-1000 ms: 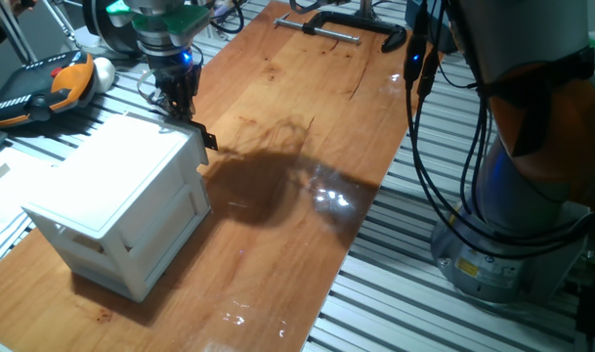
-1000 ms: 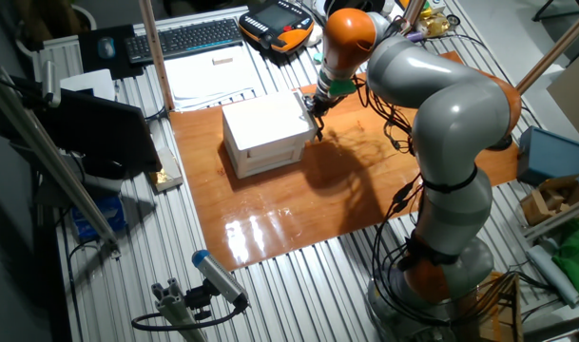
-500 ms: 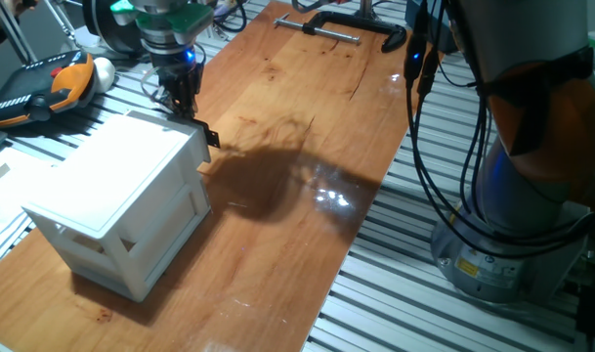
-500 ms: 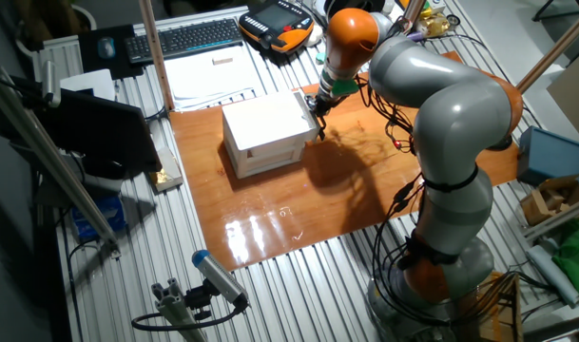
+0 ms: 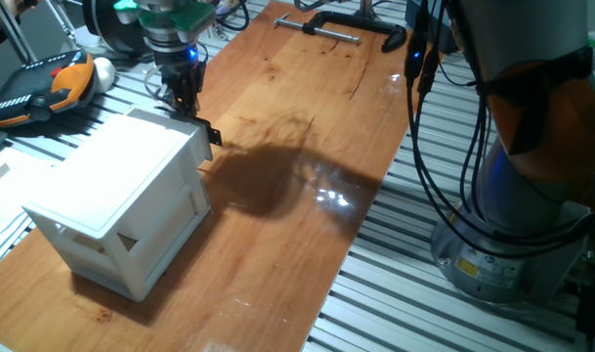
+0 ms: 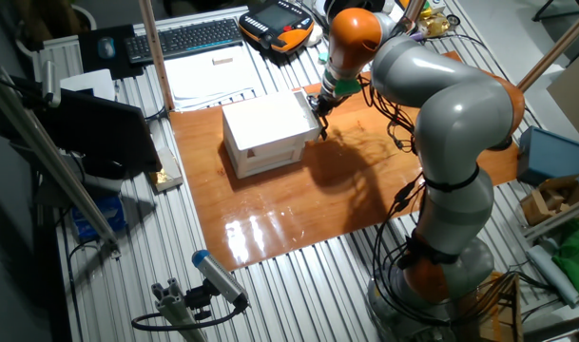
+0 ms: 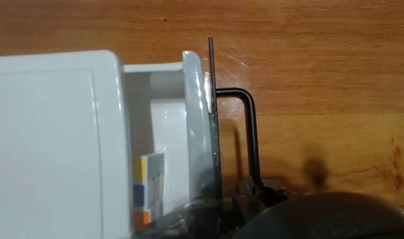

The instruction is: Grasp the handle and open the drawer

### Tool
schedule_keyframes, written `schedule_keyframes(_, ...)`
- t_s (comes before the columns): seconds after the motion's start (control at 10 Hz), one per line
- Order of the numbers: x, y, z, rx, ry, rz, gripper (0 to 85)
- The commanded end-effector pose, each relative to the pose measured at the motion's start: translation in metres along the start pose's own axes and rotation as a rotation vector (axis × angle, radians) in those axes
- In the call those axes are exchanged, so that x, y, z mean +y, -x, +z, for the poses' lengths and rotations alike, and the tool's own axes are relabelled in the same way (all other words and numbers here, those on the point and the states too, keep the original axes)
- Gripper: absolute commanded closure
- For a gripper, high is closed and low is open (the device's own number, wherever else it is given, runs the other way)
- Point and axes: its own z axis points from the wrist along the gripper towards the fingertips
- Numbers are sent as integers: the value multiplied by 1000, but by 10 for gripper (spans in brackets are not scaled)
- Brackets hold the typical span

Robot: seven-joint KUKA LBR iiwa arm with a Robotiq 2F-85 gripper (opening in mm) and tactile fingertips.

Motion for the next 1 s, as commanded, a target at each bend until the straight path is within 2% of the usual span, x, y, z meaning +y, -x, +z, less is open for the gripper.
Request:
schedule_keyframes(0.0,-1,0,1,0,0,-1,843)
schedule_keyframes(0.9,-12,1,-3,2,-12,-8,843)
